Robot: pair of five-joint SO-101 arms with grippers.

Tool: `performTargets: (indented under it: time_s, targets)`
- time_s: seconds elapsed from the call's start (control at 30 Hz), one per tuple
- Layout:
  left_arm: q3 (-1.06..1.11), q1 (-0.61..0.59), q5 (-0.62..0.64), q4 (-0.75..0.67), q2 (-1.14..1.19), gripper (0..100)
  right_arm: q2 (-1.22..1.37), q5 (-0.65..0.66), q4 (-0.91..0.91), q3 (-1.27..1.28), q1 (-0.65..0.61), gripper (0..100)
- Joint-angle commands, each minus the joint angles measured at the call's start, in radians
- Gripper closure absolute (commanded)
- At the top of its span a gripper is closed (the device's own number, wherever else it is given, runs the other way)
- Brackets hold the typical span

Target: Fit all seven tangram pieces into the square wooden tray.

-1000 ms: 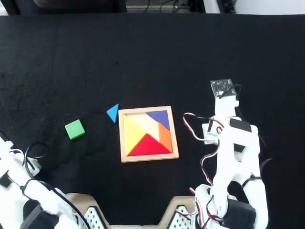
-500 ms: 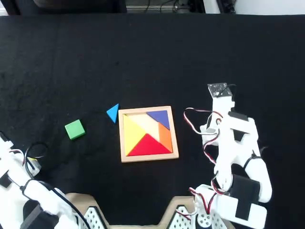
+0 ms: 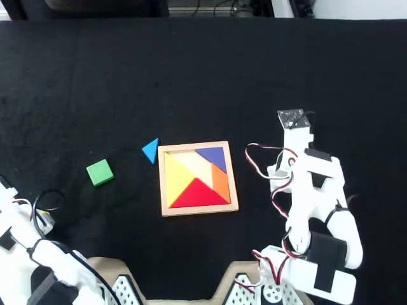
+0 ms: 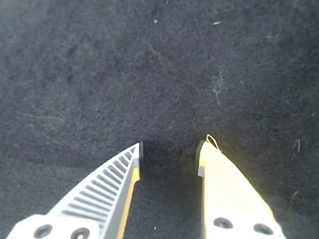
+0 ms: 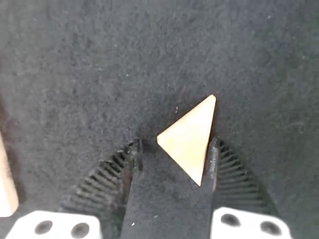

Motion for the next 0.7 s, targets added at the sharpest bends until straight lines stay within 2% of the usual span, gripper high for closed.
performTargets:
  time_s: [0.0, 0.67]
  targets:
    - [0.004, 0.019, 0.006, -0.006, -0.012, 80, 0.005, -0.008, -0.025, -0.071, -0.011, 77.5]
    - [0.004, 0.019, 0.006, -0.006, -0.012, 80, 0.071, -0.008, -0.014, -0.119, -0.025, 77.6]
